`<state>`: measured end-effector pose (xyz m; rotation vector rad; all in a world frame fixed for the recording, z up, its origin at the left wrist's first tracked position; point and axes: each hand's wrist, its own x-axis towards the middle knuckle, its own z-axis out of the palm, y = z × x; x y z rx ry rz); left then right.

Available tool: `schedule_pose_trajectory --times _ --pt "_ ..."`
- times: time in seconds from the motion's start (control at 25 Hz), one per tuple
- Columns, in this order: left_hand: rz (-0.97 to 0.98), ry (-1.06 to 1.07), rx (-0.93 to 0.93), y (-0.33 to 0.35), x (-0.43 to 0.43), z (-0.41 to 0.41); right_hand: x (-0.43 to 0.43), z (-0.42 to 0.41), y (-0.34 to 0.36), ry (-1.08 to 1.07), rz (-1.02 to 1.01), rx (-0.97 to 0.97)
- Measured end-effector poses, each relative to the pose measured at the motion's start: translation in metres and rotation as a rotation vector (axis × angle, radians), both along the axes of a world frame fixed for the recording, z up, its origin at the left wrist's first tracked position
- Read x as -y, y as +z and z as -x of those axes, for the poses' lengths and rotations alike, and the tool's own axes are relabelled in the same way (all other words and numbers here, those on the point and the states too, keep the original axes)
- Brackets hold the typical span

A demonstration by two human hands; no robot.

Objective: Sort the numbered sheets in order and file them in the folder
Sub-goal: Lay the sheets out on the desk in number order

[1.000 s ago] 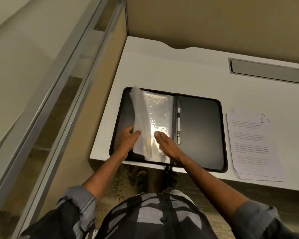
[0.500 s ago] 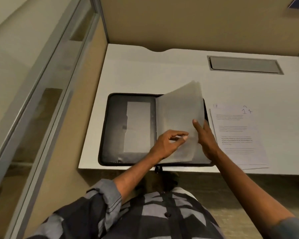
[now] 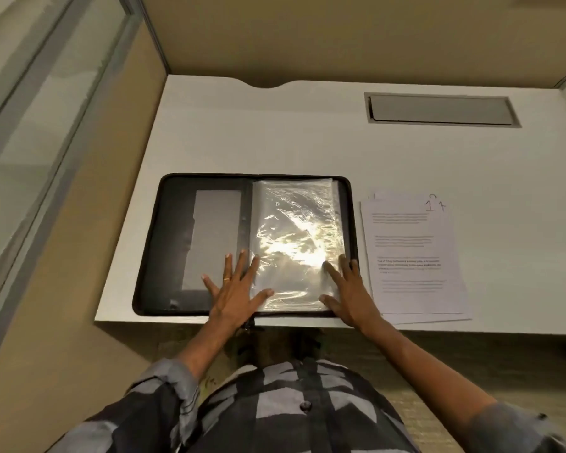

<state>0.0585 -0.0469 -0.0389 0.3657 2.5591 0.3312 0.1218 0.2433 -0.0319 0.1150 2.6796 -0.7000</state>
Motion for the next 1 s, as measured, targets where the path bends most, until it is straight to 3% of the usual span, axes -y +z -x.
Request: schedule_pose_trajectory --times 0.2,0.56,1.0 --pt "0.037 0.048 0.010 0.001 0.011 -0.001 0.001 0.003 0.000 0.117 0.018 -0.009" --pt "-0.020 0.057 0.020 0.003 0.027 -0.002 0.007 -0.001 0.000 0.238 -0.129 0.049" --pt "-0.017 0.070 0.003 -0.006 0.028 -0.004 0.008 -0.005 0.004 0.180 -0.024 0.053"
